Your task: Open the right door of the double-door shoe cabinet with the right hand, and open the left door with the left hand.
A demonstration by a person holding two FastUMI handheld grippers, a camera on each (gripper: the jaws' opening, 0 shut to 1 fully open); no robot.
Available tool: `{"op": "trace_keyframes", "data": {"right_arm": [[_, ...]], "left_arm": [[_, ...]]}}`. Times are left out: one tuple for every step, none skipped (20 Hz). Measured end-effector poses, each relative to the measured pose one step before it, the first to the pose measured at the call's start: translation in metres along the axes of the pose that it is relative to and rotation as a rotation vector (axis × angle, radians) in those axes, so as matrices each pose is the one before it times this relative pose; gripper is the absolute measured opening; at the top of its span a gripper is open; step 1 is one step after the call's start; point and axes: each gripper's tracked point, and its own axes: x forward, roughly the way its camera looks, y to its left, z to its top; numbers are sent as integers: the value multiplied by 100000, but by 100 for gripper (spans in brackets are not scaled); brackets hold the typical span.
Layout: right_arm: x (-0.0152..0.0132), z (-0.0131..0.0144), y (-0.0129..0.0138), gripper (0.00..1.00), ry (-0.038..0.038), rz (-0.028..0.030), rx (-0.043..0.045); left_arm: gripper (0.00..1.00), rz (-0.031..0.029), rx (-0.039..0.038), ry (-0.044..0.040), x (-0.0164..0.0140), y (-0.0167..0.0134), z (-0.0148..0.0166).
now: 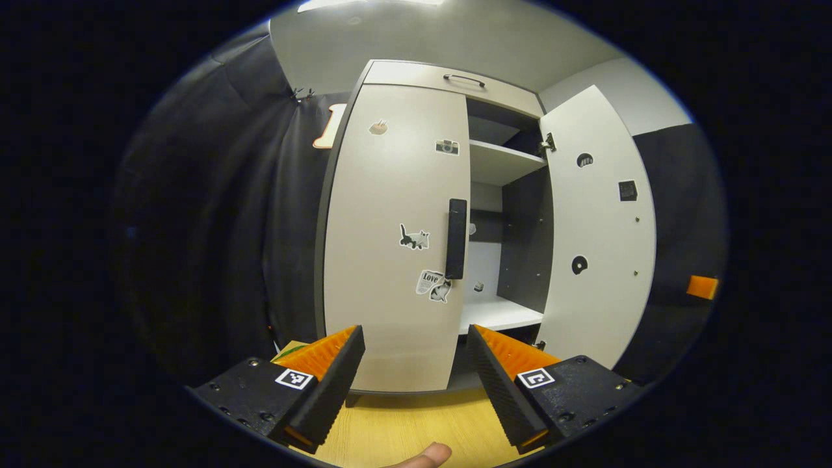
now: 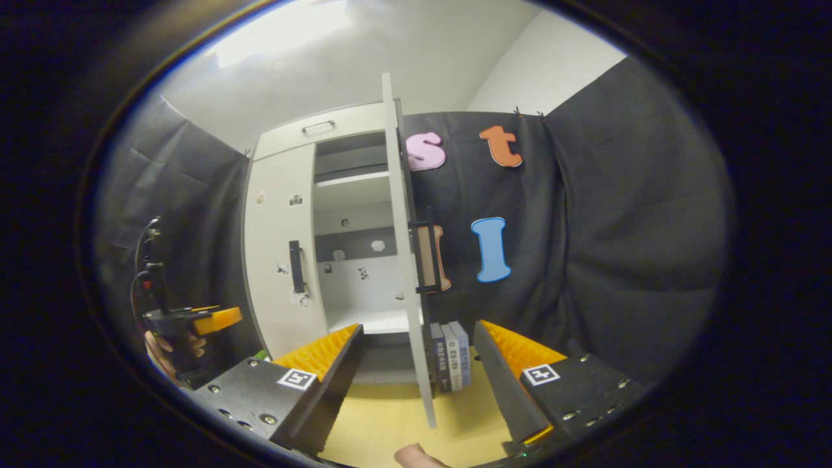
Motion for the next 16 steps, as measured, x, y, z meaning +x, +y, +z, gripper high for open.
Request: {"op": "trace_keyframes", "data": {"right_arm": [[-785, -910, 823, 99, 15, 1311, -322], [-816, -797, 686, 99, 106, 712, -360], [-603, -841, 525, 99, 226, 238, -225], [-619, -855, 517, 99, 516, 25, -526], [-514, -937, 460, 99, 616, 29, -444], [-460, -521, 320, 99, -250, -515, 521], [-413, -740, 408, 96, 377, -94, 573], [-394, -688, 560, 99, 208, 921, 555], [-251, -698, 492, 99, 574, 875, 646], [-155, -582, 309, 96, 260, 216, 1098], [-161, -580, 180, 99, 654, 141, 731], [-91, -378, 84, 99, 245, -184, 348], [1, -310, 56, 96, 432, -167, -48], [-77, -321, 45, 96, 488, -123, -350], [12, -282, -87, 99, 411, -173, -1013], [-50, -143, -236, 99, 155, -743, -784]], "left_arm": [[97, -114, 685, -520, 1033, -244, 420], [98, -123, 666, -528, 1093, -233, 528], [98, -958, 1224, -739, 1119, -371, 571], [98, -728, 848, -1526, 1147, -308, 861], [98, 809, 965, -899, 1068, 15, 595], [98, 1587, 515, 553, 1033, 27, 419], [98, 608, 970, 1186, 982, -292, 277], [98, 573, -142, 574, 1066, -360, 435], [98, 402, 725, 468, 911, -409, 352], [98, 285, 978, 203, 868, -474, 348], [98, 458, 1478, -108, 942, -460, 386], [97, 1133, 1389, -92, 894, -308, 238], [98, 1258, 1216, -497, 921, -169, 281], [97, 1246, 919, 150, 877, -222, 109], [97, 1842, 177, 923, 764, -33, -104], [97, 1238, -102, 87, 825, -30, 121]]}}
